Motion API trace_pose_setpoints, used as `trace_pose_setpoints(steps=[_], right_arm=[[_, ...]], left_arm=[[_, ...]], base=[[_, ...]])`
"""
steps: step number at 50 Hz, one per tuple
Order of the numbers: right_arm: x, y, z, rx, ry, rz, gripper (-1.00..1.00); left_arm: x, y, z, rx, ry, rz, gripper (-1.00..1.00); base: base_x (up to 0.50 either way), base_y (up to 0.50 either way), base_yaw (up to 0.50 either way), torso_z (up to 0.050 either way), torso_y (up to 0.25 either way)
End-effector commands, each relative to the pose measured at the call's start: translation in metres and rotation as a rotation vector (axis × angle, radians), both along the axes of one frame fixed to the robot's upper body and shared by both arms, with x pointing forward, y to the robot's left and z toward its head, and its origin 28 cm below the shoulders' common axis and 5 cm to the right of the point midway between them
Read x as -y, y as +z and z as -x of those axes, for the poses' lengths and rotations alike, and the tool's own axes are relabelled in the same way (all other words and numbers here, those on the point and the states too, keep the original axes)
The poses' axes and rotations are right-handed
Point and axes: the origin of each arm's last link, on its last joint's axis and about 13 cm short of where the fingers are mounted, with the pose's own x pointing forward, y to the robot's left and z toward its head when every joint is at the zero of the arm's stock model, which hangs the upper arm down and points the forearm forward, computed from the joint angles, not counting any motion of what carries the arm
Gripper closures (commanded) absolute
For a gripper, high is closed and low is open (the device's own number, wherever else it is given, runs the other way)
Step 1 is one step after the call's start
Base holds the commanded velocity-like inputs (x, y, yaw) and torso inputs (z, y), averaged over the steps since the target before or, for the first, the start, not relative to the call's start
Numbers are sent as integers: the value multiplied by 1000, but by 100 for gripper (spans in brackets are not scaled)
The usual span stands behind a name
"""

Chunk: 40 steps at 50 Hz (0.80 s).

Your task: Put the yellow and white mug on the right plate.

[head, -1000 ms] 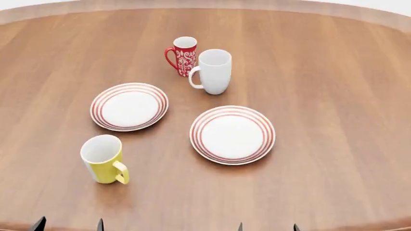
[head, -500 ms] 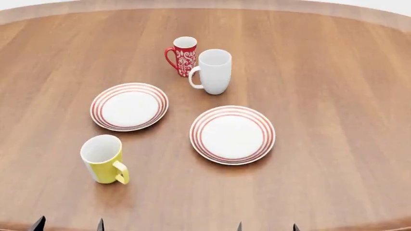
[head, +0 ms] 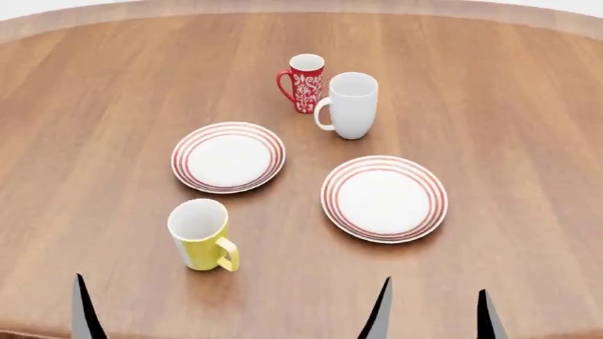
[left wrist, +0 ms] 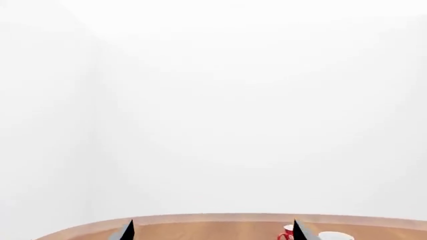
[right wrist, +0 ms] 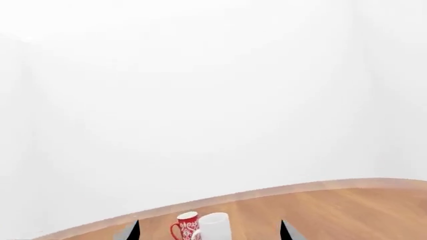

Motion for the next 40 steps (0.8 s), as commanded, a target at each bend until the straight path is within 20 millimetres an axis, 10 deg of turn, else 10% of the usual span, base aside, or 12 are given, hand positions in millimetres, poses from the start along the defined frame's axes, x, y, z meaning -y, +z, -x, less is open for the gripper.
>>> trace_pose_setpoints(steps=[1, 14, 40], right_arm=[[0, 5, 2, 65, 2, -11, -100], [-2, 3, 2, 46, 37, 8, -100], [-5, 2, 3, 37, 74, 36, -100]], left_arm=[[-2, 5, 2, 55, 10, -2, -100], [-1, 3, 2, 37, 0, -8, -100], [1, 1, 3, 22, -13, -19, -100]], base=[[0, 500, 0, 0, 0], [8, 235, 0, 0, 0], [495, -1, 0, 0, 0]])
